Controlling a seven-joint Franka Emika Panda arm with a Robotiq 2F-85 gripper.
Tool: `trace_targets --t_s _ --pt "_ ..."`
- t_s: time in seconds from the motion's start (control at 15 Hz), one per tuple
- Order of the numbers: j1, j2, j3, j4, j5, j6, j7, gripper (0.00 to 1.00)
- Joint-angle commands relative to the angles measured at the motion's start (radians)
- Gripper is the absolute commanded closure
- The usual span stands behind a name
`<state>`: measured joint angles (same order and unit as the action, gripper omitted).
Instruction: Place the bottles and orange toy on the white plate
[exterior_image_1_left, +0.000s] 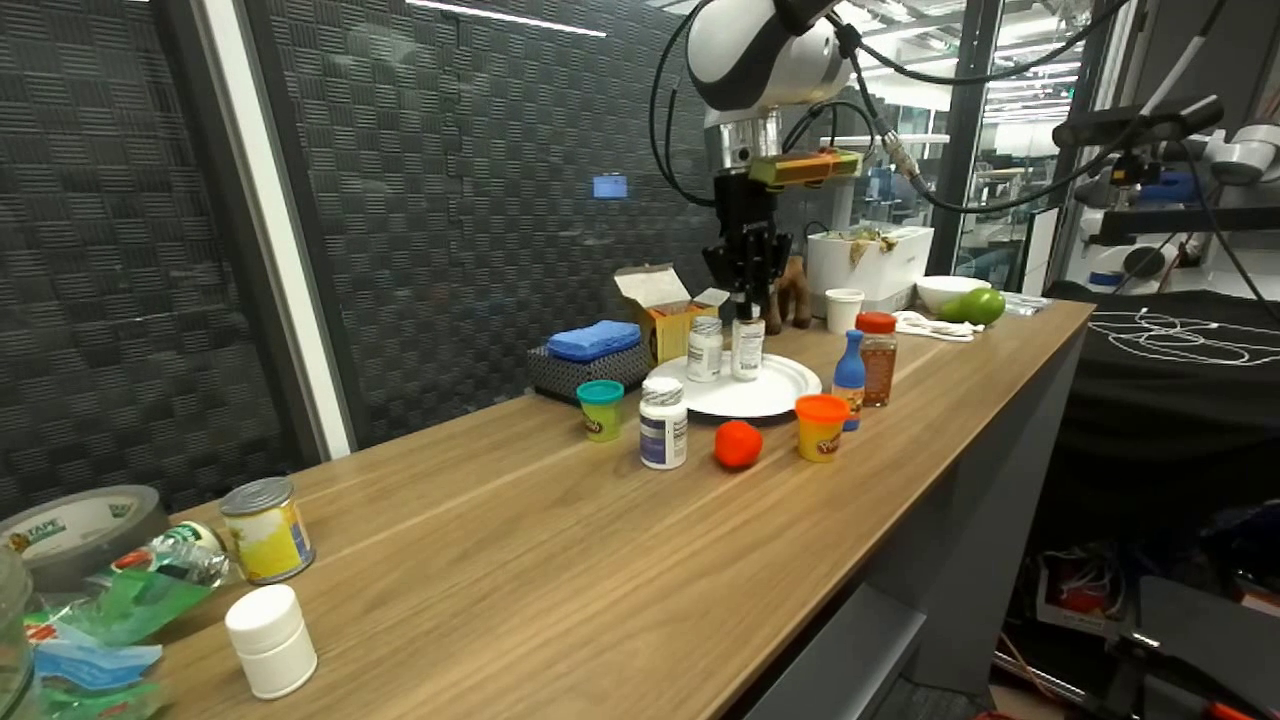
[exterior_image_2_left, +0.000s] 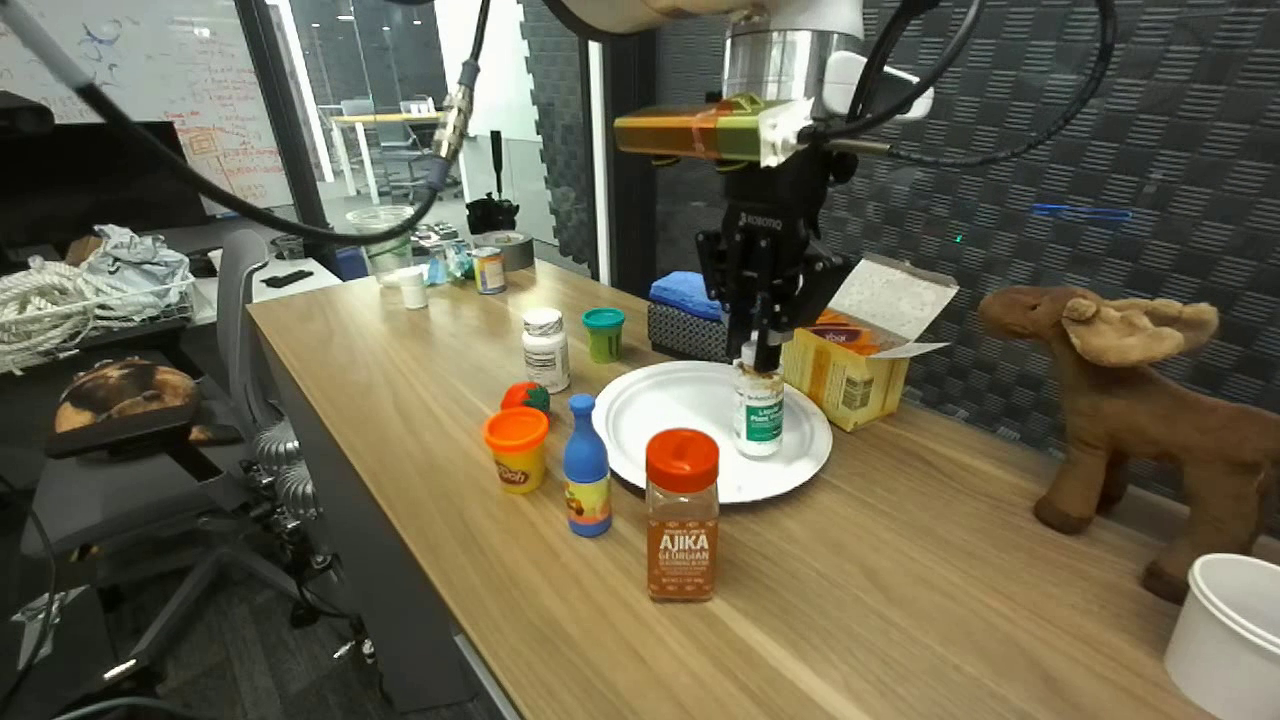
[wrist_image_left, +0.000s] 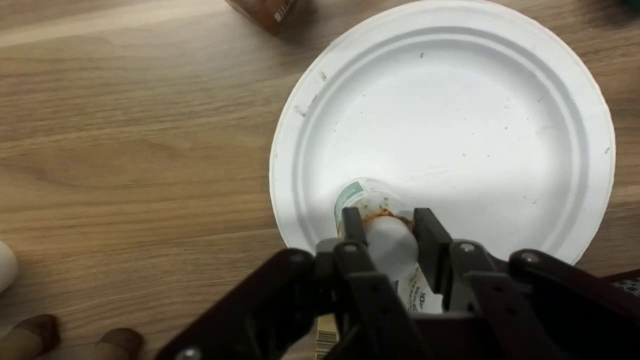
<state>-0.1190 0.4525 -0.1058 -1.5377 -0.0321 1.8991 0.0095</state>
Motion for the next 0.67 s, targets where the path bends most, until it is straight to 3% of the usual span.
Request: trace_targets --t_s 0.0,0.07,0.13,0.2,0.33,0.6 --pt "-0.007 0.048 0.004 0.094 0.004 -0.041 -0.003 0.92" --pt "-0.006 0.051 0.003 0.097 -0.001 -0.040 -0.005 0.92" --pt "-0.006 0.047 0.002 0.094 -0.005 -0.039 -0.008 0.81" --pt "-0.006 0.043 0.002 0.092 -0.007 -0.036 -0.011 0.45" --pt "-0.007 0.009 -0.001 0.054 -0.016 -0.013 -0.021 0.38" --pt "-0.021 -0.090 -0.008 -0.044 -0.004 0.030 -0.033 0.06"
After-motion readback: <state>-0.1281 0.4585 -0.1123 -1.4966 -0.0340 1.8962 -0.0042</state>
